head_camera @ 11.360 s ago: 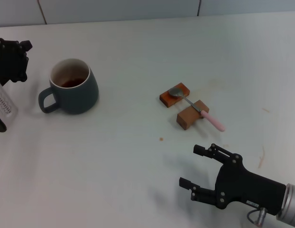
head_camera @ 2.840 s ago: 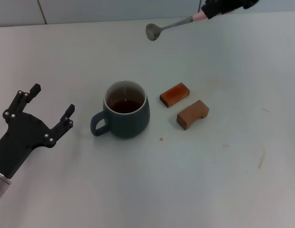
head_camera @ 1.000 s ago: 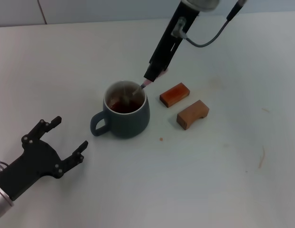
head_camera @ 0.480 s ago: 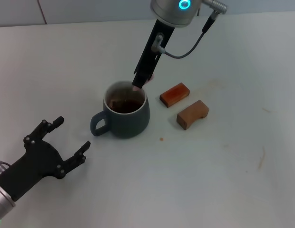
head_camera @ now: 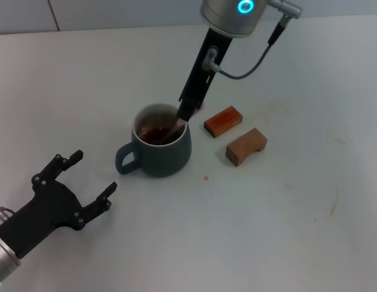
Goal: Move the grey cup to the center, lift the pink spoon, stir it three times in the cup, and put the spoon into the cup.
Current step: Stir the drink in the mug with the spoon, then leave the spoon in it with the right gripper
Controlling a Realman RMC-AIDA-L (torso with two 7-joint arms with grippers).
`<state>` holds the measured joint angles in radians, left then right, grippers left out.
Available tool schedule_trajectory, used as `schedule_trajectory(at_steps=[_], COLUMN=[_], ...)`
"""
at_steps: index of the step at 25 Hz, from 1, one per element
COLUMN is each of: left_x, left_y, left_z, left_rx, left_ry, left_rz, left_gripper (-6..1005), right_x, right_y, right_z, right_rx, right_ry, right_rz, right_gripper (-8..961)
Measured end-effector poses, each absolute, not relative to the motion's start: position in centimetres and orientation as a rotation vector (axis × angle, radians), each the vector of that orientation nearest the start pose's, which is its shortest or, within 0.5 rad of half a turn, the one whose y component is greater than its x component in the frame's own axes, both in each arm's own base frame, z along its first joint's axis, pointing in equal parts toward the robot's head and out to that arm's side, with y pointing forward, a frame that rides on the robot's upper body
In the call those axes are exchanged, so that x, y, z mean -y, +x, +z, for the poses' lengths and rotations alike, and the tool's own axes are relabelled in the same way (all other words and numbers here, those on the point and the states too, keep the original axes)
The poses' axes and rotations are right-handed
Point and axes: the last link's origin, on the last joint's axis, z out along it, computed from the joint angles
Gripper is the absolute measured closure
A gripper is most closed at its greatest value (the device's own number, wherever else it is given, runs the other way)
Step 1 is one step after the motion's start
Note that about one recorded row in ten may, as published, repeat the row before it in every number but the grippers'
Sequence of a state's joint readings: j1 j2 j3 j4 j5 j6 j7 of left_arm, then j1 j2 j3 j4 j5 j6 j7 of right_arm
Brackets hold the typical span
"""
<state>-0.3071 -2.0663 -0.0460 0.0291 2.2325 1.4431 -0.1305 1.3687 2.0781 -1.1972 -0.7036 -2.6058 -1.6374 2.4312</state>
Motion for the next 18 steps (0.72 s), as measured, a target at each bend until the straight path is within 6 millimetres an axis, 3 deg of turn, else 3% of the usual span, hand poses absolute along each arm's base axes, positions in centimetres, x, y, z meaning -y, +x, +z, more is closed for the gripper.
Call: schedule_trajectory(at_steps=[10,18], left_x=[-23.0,-23.1], left_y=[-33.8,-33.7], left_z=[-5.9,-5.9], left_rx=[0.14,0.135], left_ry=[-2.243,-2.244], left_rz=[-0.613,-0.615], left_gripper=[149,149], right_x=[-41.4,-40.5], right_y=[1.7,2.2], right_z=[-4.5,-4.6], right_rx=[-0.525,-0.556], right_ry=[-2.861,-2.886], right_rz=[-0.711,-0.776], right_gripper=[838,837])
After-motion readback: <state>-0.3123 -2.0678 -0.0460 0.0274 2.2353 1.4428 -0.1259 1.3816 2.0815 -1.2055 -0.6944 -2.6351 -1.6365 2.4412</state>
